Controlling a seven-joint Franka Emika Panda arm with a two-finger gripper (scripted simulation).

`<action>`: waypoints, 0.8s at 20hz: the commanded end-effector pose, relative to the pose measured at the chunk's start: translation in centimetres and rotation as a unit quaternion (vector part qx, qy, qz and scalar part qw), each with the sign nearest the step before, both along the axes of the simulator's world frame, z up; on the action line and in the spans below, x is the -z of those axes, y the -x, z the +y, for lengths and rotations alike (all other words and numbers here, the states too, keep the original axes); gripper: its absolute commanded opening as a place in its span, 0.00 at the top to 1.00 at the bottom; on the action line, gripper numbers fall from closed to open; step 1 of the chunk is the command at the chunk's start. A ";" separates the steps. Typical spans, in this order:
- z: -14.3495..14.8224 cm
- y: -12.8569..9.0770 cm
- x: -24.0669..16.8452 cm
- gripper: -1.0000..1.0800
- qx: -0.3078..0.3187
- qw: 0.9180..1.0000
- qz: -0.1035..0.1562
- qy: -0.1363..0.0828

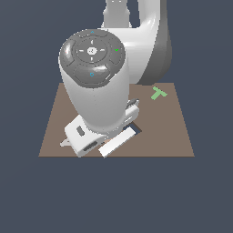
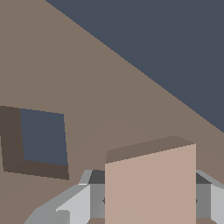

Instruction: Insert a designated object into the corresponding slot on a board.

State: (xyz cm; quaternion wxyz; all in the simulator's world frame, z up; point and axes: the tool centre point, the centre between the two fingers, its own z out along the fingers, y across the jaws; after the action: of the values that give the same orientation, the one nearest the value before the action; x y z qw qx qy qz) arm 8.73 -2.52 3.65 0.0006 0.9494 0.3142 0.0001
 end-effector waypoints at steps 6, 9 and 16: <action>2.0 -0.5 -0.1 1.00 -0.168 0.986 0.000 0.000; 2.8 -0.5 -0.2 1.00 -0.233 0.972 0.000 0.000; 4.8 -0.1 -0.3 1.00 -0.383 0.924 0.000 0.000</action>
State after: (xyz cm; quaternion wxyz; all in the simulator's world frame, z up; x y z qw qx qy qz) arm 8.92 1.83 3.86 0.0008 0.7792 0.6268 0.0002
